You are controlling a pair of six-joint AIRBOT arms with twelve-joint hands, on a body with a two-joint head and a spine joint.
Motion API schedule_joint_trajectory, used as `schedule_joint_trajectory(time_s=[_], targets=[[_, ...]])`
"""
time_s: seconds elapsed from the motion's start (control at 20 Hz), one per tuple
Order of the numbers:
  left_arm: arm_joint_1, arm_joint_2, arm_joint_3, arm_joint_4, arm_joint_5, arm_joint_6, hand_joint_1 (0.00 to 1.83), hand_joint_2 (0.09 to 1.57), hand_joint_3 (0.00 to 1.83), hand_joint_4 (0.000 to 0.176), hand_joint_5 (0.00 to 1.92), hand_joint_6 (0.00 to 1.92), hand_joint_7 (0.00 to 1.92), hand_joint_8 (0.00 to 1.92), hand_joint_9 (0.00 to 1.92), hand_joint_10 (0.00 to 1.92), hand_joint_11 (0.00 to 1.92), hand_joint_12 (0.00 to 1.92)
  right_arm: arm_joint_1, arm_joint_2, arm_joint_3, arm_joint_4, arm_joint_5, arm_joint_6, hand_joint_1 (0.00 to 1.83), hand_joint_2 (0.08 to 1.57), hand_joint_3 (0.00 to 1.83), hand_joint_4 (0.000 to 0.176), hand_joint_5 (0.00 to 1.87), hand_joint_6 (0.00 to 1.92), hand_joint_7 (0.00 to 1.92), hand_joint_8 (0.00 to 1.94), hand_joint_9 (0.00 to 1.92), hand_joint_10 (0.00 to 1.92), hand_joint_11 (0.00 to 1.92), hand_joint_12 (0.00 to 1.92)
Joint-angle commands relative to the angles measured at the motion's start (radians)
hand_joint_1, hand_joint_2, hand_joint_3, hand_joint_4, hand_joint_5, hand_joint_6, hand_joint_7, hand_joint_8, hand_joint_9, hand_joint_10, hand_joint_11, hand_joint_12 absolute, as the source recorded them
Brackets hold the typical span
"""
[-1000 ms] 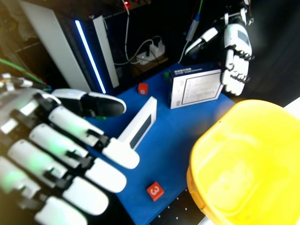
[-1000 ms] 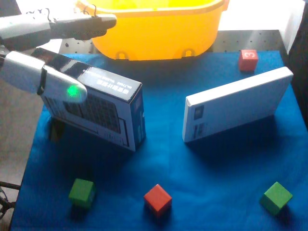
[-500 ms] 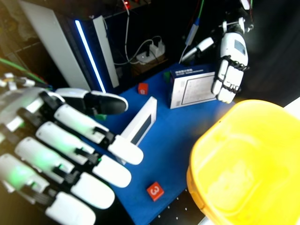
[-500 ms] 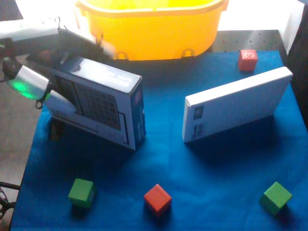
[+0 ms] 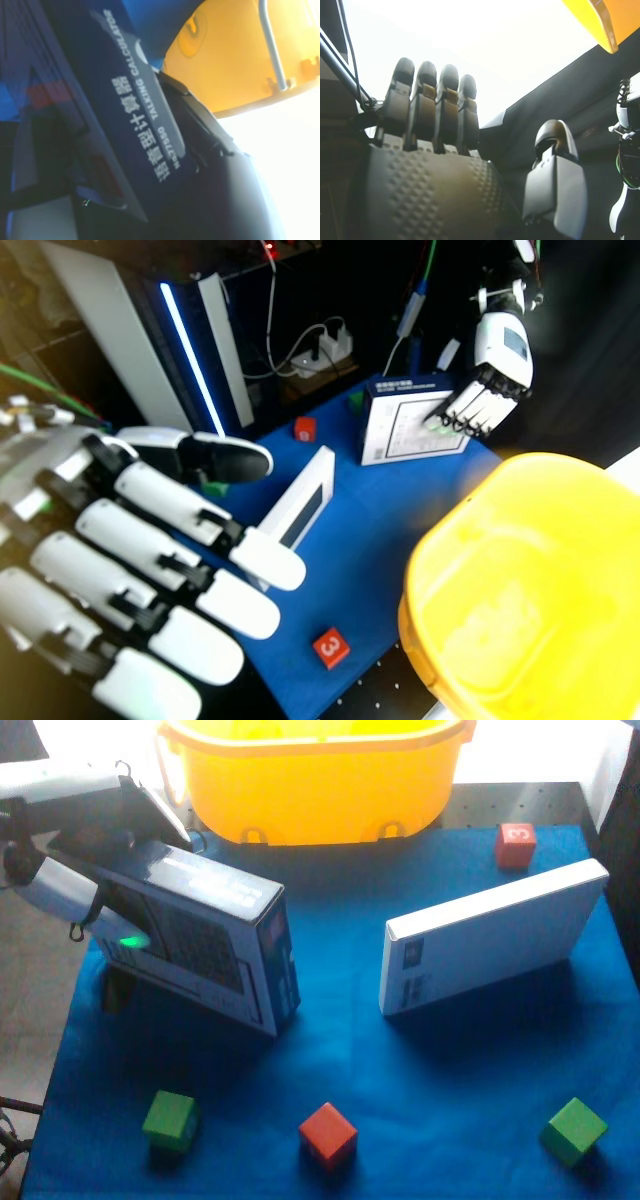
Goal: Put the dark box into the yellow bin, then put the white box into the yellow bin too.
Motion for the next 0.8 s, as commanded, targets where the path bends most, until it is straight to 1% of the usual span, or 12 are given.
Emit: schedule_joint_trajectory(time_s=[0.0,0.05,0.15,0.2,0.25,0.35,0.4,0.45,0.5,0.6,0.7,0.75], targets=[[-0.01,-0.01,0.006,-0.065,-0.042,0.004,1.4,1.01,0.0,0.0,1.18,0.51,1.19,0.53,1.21,0.8,1.14,0.76,0.013,0.001,0.002,-0.004,0.119,0.006,0.25,0.97,0.0,0.0,0.48,0.0,0.48,0.0,0.37,0.0,0.24,0.19],[-0.01,-0.01,0.01,-0.099,-0.059,0.008,1.31,1.01,0.0,0.0,1.36,0.14,1.18,0.76,1.23,0.62,1.12,0.89,0.013,0.0,0.002,-0.004,0.119,0.006,0.24,0.98,0.0,0.0,0.5,0.01,0.49,0.0,0.39,0.01,0.26,0.21],[-0.01,-0.01,0.012,-0.147,-0.09,0.018,1.29,1.02,0.0,0.0,1.39,0.05,1.17,0.86,1.26,0.58,1.09,1.04,0.013,0.0,0.002,-0.003,0.119,0.007,0.24,0.99,0.0,0.0,0.51,0.01,0.49,0.0,0.4,0.01,0.26,0.21],[-0.01,-0.009,0.013,-0.168,-0.107,0.021,1.32,1.0,0.0,0.0,1.38,0.03,1.29,0.61,1.19,0.72,1.03,1.04,0.013,-0.001,0.003,-0.003,0.119,0.007,0.25,1.0,0.01,0.0,0.52,0.01,0.49,0.0,0.4,0.01,0.26,0.21],[-0.01,-0.008,0.013,-0.192,-0.13,0.022,1.31,1.0,0.0,0.0,1.3,0.21,1.29,0.63,1.2,0.63,0.95,1.09,0.013,-0.003,0.003,-0.002,0.119,0.007,0.26,1.01,0.01,0.0,0.5,0.0,0.49,0.0,0.4,0.01,0.24,0.2],[-0.014,-0.006,0.013,-0.234,-0.167,0.029,1.3,1.01,0.01,0.0,1.26,0.23,1.24,0.76,1.2,0.69,0.93,1.21,0.013,-0.005,0.004,-0.002,0.119,0.007,0.26,1.01,0.01,0.0,0.49,0.0,0.49,0.0,0.4,0.01,0.24,0.2],[-0.026,-0.004,0.01,-0.247,-0.185,0.033,1.27,1.11,0.0,0.0,0.98,0.69,1.05,1.13,1.05,0.96,0.85,1.38,0.013,-0.006,0.005,0.0,0.119,0.007,0.25,1.02,0.01,0.0,0.49,0.0,0.48,0.0,0.39,0.0,0.24,0.2],[-0.037,-0.003,0.008,-0.248,-0.193,0.033,1.27,1.11,0.0,0.0,0.98,0.69,1.05,1.13,1.05,0.96,0.85,1.38,0.013,-0.007,0.005,0.001,0.119,0.007,0.25,1.02,0.01,0.0,0.49,0.0,0.48,0.0,0.39,0.0,0.24,0.2],[-0.054,0.0,0.003,-0.249,-0.204,0.034,1.29,1.05,0.0,0.0,1.2,0.37,1.12,0.99,1.08,0.75,0.89,1.16,0.013,-0.008,0.005,0.001,0.119,0.007,0.25,1.02,0.01,0.0,0.48,0.0,0.47,0.0,0.39,0.0,0.25,0.2],[-0.081,0.001,-0.001,-0.254,-0.227,0.035,1.27,1.05,0.0,0.0,1.16,0.5,1.13,0.94,1.11,0.57,0.87,1.14,0.013,-0.008,0.006,0.002,0.119,0.007,0.27,1.03,0.01,0.0,0.48,0.0,0.47,0.0,0.39,0.0,0.24,0.2],[-0.115,0.0,-0.003,-0.273,-0.257,0.046,1.28,1.05,0.0,0.0,1.26,0.28,1.07,1.06,0.99,0.91,0.64,1.54,0.013,-0.012,0.008,0.002,0.119,0.007,0.27,1.05,0.01,0.0,0.5,0.01,0.49,0.01,0.42,0.01,0.26,0.21],[-0.12,0.001,-0.003,-0.277,-0.26,0.05,1.29,1.05,0.0,0.0,1.25,0.28,1.08,1.06,0.98,0.99,0.71,1.52,0.013,-0.013,0.008,0.002,0.119,0.007,0.26,1.06,0.01,0.0,0.5,0.01,0.49,0.01,0.42,0.01,0.26,0.22]])
